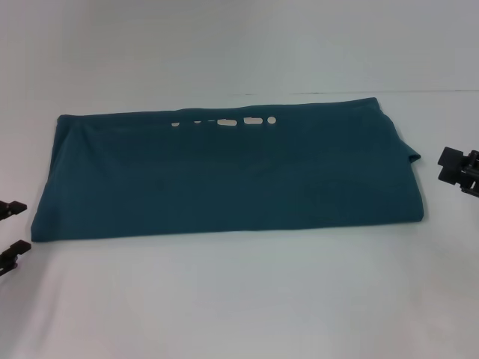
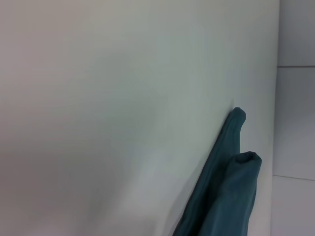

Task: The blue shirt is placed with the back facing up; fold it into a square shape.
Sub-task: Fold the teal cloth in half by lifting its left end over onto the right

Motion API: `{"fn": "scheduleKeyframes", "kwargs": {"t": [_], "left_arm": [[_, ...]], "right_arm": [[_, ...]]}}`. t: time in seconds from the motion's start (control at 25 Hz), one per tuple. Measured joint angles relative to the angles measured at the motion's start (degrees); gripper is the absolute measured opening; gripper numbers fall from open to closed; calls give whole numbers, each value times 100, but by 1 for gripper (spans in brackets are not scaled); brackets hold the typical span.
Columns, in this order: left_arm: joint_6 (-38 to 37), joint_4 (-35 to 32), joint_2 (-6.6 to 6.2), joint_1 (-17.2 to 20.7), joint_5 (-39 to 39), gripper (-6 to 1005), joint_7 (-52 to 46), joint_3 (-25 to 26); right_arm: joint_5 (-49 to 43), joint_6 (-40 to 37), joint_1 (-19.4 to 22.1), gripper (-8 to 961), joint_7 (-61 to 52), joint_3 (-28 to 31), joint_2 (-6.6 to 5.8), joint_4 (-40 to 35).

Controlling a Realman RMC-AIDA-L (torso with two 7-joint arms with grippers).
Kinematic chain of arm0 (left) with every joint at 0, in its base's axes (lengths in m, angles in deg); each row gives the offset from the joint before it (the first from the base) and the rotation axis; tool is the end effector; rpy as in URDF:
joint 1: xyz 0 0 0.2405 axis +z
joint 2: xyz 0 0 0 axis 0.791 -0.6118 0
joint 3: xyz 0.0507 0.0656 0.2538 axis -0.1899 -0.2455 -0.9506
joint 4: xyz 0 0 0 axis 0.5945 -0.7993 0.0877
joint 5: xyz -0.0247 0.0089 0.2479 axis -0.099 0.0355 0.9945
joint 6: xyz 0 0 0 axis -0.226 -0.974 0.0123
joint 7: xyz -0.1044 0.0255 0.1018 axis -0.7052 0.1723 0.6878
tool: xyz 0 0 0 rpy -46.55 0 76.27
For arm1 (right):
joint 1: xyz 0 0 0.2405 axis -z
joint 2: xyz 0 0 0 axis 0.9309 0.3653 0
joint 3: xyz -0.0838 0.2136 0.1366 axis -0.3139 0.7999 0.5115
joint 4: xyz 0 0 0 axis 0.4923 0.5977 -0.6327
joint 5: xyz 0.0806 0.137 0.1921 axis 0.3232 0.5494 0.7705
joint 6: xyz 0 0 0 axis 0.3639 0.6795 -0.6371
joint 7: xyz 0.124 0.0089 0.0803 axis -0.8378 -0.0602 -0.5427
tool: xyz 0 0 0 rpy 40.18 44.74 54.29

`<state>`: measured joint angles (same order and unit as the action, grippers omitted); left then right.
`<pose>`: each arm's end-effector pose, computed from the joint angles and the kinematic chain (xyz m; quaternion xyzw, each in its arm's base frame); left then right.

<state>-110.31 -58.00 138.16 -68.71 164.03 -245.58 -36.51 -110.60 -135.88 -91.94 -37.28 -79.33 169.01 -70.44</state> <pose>-0.4425 0.3036 0.0429 -0.3418 -0.8229 -0.4150 0.1839 0.3618 0.3395 0.0686 -0.7022 0.5834 0.3970 0.0951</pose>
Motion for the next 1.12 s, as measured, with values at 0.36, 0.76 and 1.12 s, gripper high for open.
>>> {"fn": "scheduleKeyframes", "kwargs": {"t": [0.36, 0.76, 1.12], "left_arm": [[147, 37, -8, -70, 125, 723, -78, -24], [229, 56, 5, -101, 138, 724, -78, -43], [382, 244, 1, -226, 148, 725, -71, -171]], "right_arm": [[0, 9, 7, 640, -18, -2, 0, 0], [0, 16, 8, 640, -17, -8, 0, 8], [0, 17, 19, 640, -7, -7, 0, 10]]}}
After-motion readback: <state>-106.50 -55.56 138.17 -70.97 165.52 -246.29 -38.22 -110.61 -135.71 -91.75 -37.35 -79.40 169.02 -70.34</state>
